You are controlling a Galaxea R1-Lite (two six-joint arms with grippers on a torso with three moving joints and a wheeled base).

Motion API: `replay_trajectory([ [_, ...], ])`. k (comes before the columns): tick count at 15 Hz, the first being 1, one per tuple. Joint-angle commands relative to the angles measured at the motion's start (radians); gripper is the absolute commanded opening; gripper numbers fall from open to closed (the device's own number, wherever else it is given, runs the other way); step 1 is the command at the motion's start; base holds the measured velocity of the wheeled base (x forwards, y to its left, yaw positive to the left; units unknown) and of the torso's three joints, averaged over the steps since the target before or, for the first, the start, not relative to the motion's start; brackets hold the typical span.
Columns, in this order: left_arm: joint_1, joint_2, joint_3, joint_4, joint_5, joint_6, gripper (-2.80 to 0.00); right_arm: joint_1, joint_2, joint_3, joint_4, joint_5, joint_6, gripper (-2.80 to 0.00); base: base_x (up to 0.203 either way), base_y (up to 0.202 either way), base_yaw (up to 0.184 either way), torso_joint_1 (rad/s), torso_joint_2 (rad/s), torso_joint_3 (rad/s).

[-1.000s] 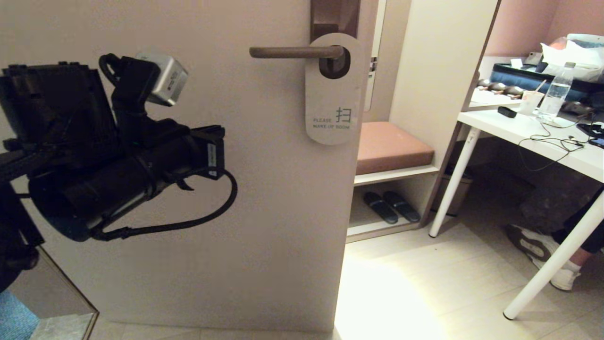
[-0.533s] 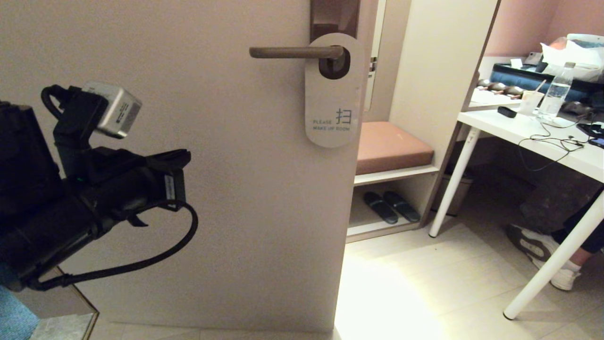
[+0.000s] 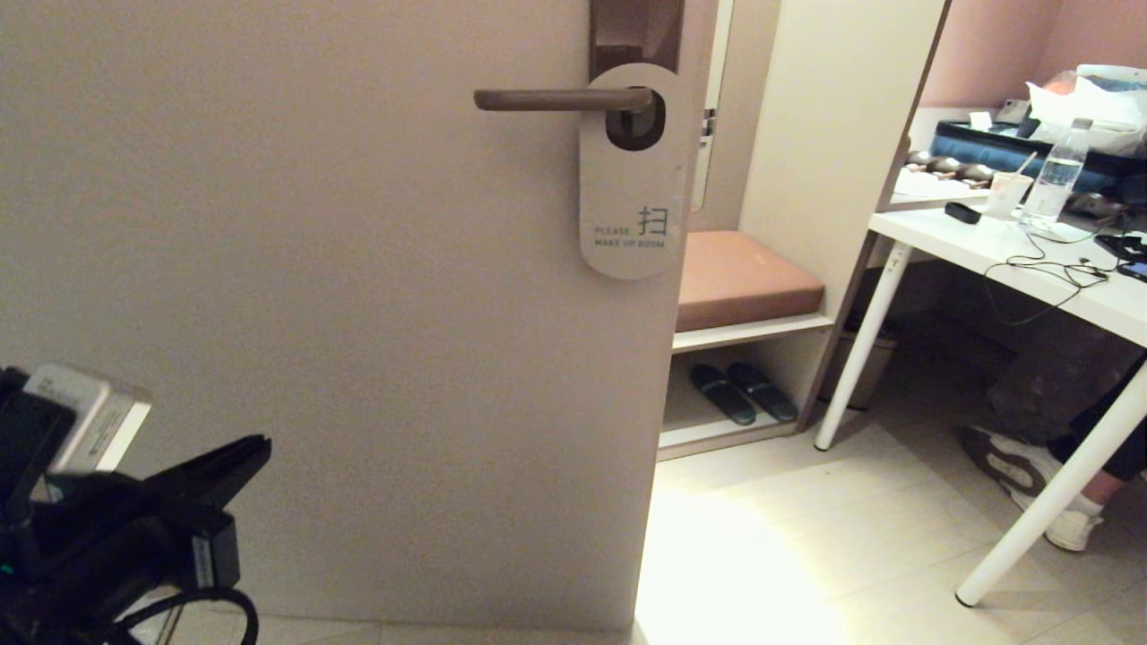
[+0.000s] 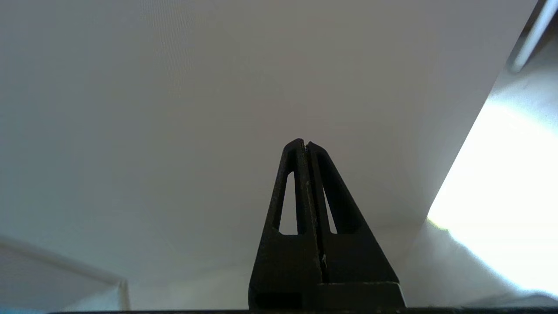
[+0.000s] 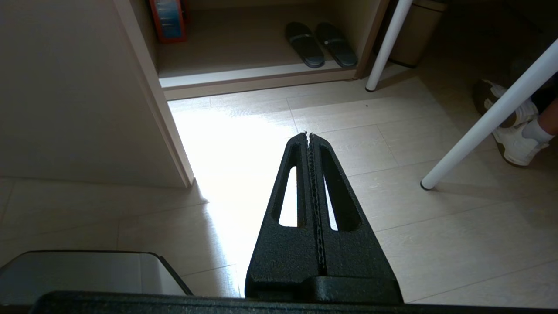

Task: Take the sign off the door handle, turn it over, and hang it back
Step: Take down the sign

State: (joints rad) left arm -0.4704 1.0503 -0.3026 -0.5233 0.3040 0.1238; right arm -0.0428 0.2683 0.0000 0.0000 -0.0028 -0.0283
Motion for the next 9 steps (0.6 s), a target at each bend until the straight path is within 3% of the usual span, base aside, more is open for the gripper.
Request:
replay_trajectory([
  [1, 0.020, -0.118, 0.115, -0.003, 0.002, 0.002, -2.80, 0.000, 0.000, 0.000, 0.000, 0.001, -0.001, -2.80, 0.000, 0.000, 0.000, 0.000, 0.00, 0.000],
  [3, 0.041, -0.204, 0.188, -0.003, 0.001, 0.004, -2.80, 0.000, 0.002, 0.000, 0.000, 0.001, -0.001, -2.80, 0.000, 0.000, 0.000, 0.000, 0.00, 0.000],
  [6, 0.135, -0.345, 0.286, 0.010, -0.009, 0.038, -2.80, 0.000, 0.002, 0.000, 0.000, 0.001, -0.001, -2.80, 0.000, 0.000, 0.000, 0.000, 0.00, 0.000],
  [9, 0.284, -0.466, 0.301, 0.096, -0.101, 0.054, -2.80, 0.000, 0.000, 0.000, 0.000, 0.000, -0.001, -2.80, 0.000, 0.000, 0.000, 0.000, 0.00, 0.000],
])
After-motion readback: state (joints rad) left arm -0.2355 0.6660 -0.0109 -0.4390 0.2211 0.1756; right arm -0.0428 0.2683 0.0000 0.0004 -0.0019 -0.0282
